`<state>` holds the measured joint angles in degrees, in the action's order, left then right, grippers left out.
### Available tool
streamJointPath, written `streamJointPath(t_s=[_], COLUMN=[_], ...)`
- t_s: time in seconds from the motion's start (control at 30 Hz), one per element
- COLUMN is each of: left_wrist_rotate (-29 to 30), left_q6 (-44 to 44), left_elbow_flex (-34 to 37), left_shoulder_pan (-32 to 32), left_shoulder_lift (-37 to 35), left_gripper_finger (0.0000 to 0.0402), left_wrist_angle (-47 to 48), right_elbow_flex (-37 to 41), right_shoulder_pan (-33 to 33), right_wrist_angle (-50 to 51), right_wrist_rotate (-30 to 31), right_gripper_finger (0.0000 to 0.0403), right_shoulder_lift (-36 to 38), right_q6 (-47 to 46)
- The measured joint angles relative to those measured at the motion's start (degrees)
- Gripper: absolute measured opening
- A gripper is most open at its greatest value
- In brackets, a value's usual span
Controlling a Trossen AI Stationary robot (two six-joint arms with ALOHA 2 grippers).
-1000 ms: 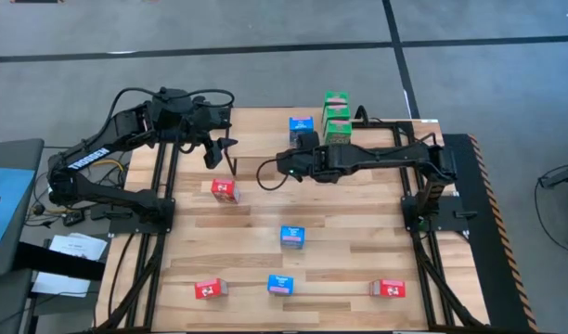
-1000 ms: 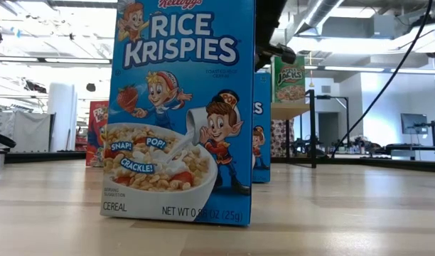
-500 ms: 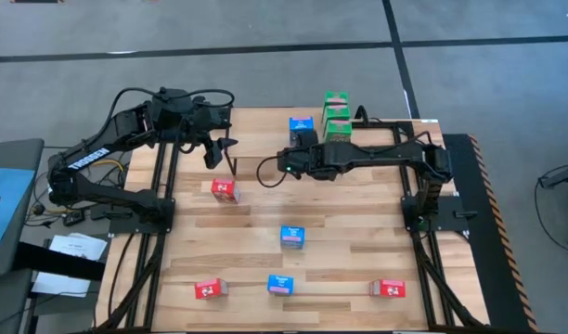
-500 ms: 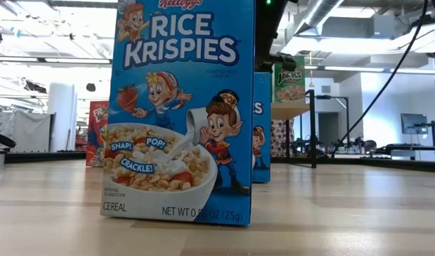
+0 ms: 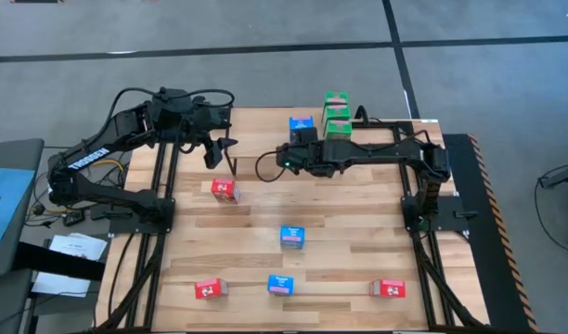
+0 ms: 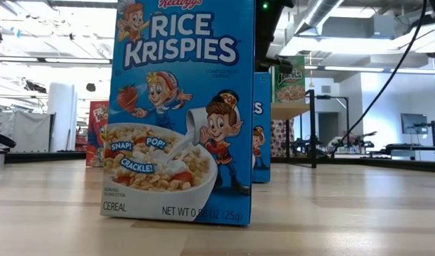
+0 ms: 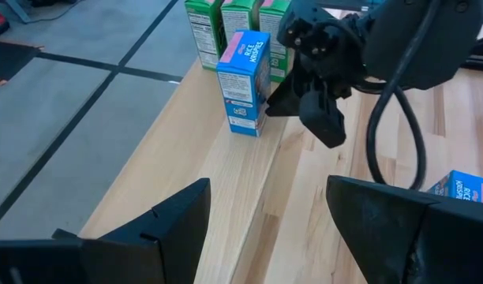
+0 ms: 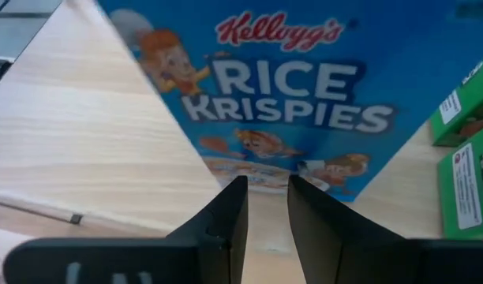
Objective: Stack cereal on shelf
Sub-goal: Put the top blue cereal box on the shelf
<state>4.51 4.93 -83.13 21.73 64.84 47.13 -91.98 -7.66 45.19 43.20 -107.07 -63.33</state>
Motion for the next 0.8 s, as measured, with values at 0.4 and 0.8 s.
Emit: streamJointPath(t_s=[0.4,0.8], left_wrist_rotate=[0.0,0.0], left_q6=[0.0,0.0], left_elbow_flex=[0.0,0.0], left_shoulder_pan=[0.0,0.0], left_shoulder_lift=[0.0,0.0], left_gripper_finger=[0.0242,0.0242], left_wrist_angle=[0.0,0.0], right_elbow_flex=[0.0,-0.7], right_shoulder_pan=[-0.4,3.6], right_wrist_angle=[-1.3,5.7], right_wrist_rotate=[-0.5,-3.3], right_gripper_finger=[0.0116,0.0116], right_shoulder_lift=[0.0,2.1], right_q6=[-1.3,-0.6])
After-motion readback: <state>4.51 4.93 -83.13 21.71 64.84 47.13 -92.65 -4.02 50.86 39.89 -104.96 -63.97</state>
